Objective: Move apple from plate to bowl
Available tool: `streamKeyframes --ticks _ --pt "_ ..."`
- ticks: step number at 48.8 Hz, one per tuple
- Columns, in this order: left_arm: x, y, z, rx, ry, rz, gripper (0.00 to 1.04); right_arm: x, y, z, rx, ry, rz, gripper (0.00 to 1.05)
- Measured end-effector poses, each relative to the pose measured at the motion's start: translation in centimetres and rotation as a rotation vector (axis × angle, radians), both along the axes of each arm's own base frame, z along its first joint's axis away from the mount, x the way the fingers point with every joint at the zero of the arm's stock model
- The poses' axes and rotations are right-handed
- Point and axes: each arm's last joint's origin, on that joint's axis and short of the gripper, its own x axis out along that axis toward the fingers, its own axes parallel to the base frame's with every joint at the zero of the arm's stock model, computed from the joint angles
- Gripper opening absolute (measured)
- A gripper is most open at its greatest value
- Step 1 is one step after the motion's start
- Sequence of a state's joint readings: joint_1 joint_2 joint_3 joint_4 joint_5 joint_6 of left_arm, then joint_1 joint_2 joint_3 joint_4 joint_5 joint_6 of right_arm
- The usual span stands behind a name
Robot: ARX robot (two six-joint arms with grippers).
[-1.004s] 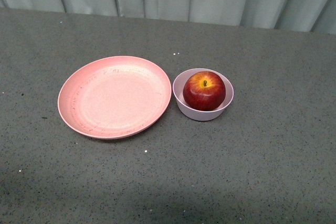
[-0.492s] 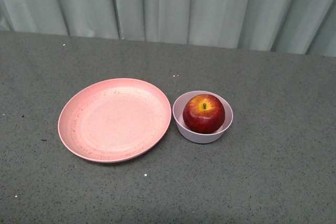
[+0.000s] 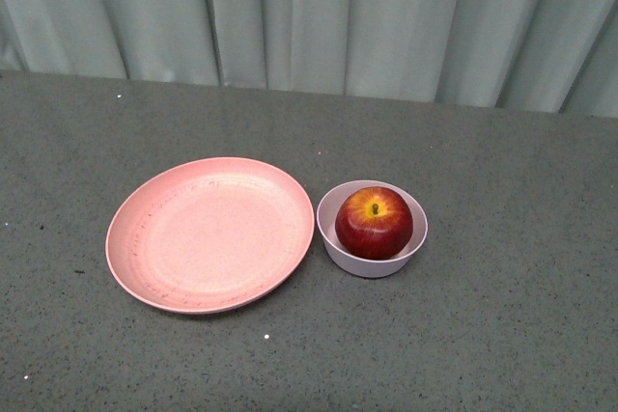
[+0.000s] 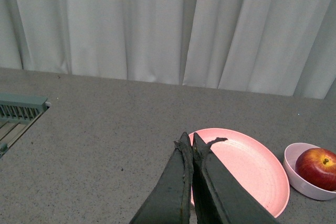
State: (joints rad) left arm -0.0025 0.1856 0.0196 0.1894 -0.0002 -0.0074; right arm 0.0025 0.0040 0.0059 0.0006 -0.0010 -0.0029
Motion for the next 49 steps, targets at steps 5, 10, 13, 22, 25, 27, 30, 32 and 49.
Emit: streamKeyframes --ticks 5,10,13,22,25,27,30,32,49 --pt "-0.3 0.0 -0.1 0.0 0.006 0.0 0.04 0.0 0.0 0.0 0.0 0.0 0.0 0.95" --pt "-1.1 0.0 -0.4 0.0 0.016 0.0 0.04 0.0 0.0 0.0 0.0 0.0 0.0 0.95" --pt "-1.2 0.0 -0.3 0.0 0.006 0.0 0.04 0.0 0.0 0.0 0.0 0.0 0.0 0.95" --pt "-1.2 0.0 -0.3 0.0 0.007 0.0 0.19 0.0 0.0 0.0 0.0 0.0 0.0 0.95" --pt "-1.2 0.0 -0.3 0.0 0.007 0.0 0.28 0.0 0.0 0.0 0.0 0.0 0.0 0.95" --pt "-1.2 0.0 -0.3 0.0 0.007 0.0 0.35 0.0 0.0 0.0 0.0 0.0 0.0 0.95" --pt "-1.2 0.0 -0.3 0.0 0.007 0.0 0.43 0.0 0.0 0.0 0.0 0.0 0.0 0.95" --pt "-1.2 0.0 -0.3 0.0 0.007 0.0 0.49 0.0 0.0 0.0 0.0 0.0 0.0 0.95" --pt "-1.2 0.0 -0.3 0.003 0.007 0.0 0.98 0.0 0.0 0.0 0.0 0.0 0.0 0.95"
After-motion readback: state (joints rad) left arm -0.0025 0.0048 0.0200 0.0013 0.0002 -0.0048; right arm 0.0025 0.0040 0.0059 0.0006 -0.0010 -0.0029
